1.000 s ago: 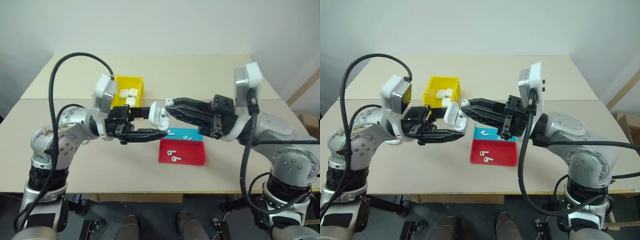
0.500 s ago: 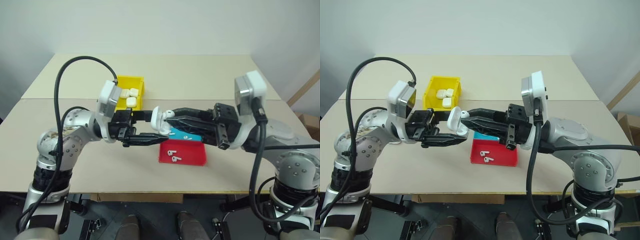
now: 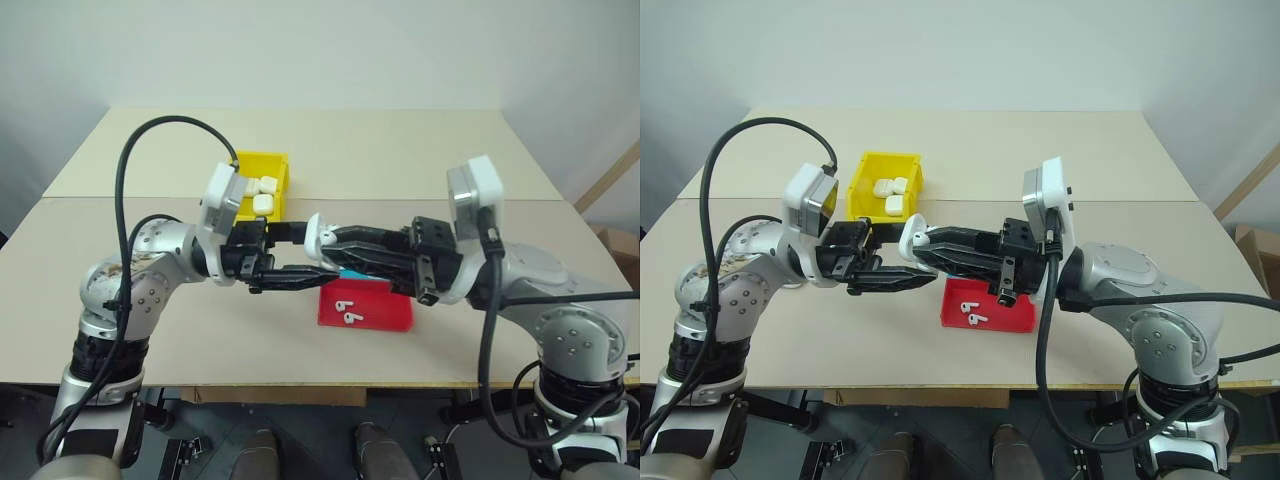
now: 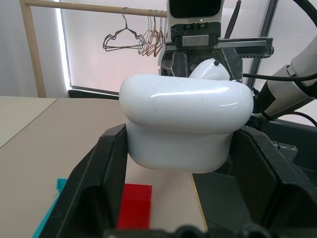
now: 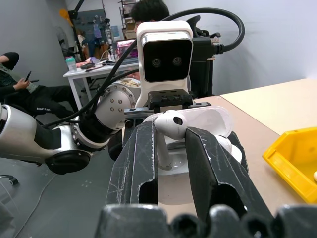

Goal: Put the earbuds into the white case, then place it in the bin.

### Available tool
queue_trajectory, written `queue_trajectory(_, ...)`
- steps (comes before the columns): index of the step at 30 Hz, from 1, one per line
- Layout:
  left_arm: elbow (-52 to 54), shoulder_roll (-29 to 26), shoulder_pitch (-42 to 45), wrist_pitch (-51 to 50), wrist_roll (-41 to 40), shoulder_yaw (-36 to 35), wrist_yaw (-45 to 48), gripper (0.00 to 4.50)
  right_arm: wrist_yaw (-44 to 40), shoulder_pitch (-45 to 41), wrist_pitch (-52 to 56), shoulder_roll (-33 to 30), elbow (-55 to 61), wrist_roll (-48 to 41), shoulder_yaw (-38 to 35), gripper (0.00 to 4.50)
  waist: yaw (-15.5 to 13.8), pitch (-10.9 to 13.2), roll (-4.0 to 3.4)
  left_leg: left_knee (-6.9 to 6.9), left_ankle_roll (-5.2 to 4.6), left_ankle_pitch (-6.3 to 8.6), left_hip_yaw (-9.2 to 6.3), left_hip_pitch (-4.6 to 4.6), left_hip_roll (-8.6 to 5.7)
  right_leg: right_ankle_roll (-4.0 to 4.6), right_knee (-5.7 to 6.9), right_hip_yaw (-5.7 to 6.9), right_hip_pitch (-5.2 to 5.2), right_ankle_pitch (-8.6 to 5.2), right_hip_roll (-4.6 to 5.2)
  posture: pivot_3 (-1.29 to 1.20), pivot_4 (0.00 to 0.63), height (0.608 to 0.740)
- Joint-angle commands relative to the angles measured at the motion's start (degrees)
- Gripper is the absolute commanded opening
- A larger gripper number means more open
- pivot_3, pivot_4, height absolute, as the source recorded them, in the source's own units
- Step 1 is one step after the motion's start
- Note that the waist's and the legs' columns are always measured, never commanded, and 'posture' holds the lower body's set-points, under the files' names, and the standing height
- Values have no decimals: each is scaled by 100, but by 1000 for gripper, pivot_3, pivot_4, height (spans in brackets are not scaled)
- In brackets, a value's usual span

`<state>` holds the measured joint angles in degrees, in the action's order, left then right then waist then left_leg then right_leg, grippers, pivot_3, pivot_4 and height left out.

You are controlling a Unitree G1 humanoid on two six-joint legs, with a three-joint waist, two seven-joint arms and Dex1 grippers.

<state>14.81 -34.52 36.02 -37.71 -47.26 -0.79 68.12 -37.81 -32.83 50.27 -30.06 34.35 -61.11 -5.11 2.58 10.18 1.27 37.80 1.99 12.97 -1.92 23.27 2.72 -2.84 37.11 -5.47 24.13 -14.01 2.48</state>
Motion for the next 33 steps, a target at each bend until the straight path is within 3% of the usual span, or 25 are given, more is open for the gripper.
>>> queue_trajectory(1,87,15,166,53,-54,-66,-18,2819,-46,61,-204,-86,92,80,15,650,1,0,0,0,0,0,0,0,0,0,0,0,0,0,0,0,150,740)
queue_trajectory(10,6,57,236,67,-23,-78,-109,2819,-68,173,-364,-72,122,199,119,650,0,0,0,0,0,0,0,0,0,0,0,0,0,0,0,0,150,740)
queue_trajectory(21,-67,66,286,99,7,-70,-81,2819,-21,265,-444,-174,78,269,136,4475,-2,0,0,0,0,0,0,0,0,0,0,0,0,0,0,0,150,740)
queue_trajectory(26,-147,63,311,131,44,-59,-20,2819,-205,354,-371,-482,52,-76,-186,4475,-6,0,0,0,0,0,0,0,0,0,0,0,0,0,0,0,150,740)
queue_trajectory(32,-245,126,343,195,121,-17,88,2819,-1076,380,-341,-1138,-576,-502,-607,4475,-16,0,1,1,0,0,1,0,-2,0,-3,-1,-3,0,1,0,150,740)
queue_trajectory(33,-256,135,347,204,135,-7,109,2819,-1201,268,-337,-1237,-771,-460,-611,4307,-13,0,2,1,0,0,0,-1,-1,0,-3,0,-4,0,0,0,150,740)
